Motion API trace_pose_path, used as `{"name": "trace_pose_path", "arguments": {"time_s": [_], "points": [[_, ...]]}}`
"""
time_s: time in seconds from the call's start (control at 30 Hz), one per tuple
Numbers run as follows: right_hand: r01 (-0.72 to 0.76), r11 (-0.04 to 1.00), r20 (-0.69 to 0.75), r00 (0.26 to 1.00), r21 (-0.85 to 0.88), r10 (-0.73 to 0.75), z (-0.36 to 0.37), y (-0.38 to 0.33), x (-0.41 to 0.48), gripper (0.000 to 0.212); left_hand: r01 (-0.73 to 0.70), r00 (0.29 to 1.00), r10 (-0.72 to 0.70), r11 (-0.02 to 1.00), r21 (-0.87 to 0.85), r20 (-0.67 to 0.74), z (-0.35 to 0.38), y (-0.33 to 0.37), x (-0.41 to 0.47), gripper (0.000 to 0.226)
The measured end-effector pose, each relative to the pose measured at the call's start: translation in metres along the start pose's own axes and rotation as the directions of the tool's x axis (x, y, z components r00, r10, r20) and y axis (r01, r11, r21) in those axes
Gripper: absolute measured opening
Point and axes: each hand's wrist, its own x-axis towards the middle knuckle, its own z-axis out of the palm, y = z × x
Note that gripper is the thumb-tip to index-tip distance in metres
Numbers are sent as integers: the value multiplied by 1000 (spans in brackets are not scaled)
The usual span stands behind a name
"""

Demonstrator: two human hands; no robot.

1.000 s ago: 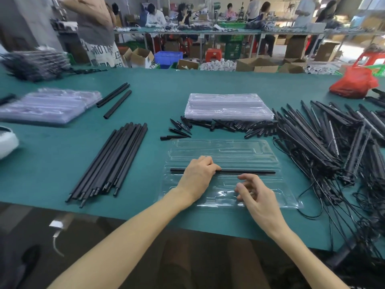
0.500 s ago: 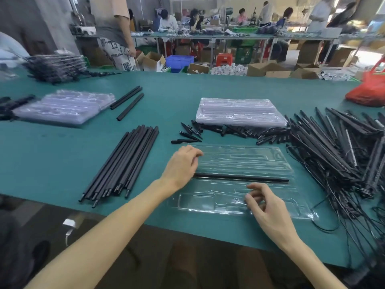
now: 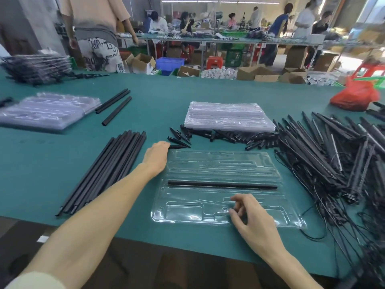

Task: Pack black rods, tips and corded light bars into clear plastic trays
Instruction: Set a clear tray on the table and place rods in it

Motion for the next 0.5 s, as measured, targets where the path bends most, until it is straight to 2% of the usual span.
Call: {"name": "trace_pose_path", "arguments": {"time_s": [0.2,0.4,0.5], "points": [[-6,1000,-5,1000,1,6,0,0,0,25,-20,996,30,993,120,-85,-7,3,3,46],[0,1000,-2,1000,-11,0,-1,-1,0,24,-16,997,27,987,157,-68,-9,2,-2,36],[-2,1000,-4,1000,-11,2,-1,-1,0,23,30,999,-21,975,218,-47,-9,2,-9,22]]}}
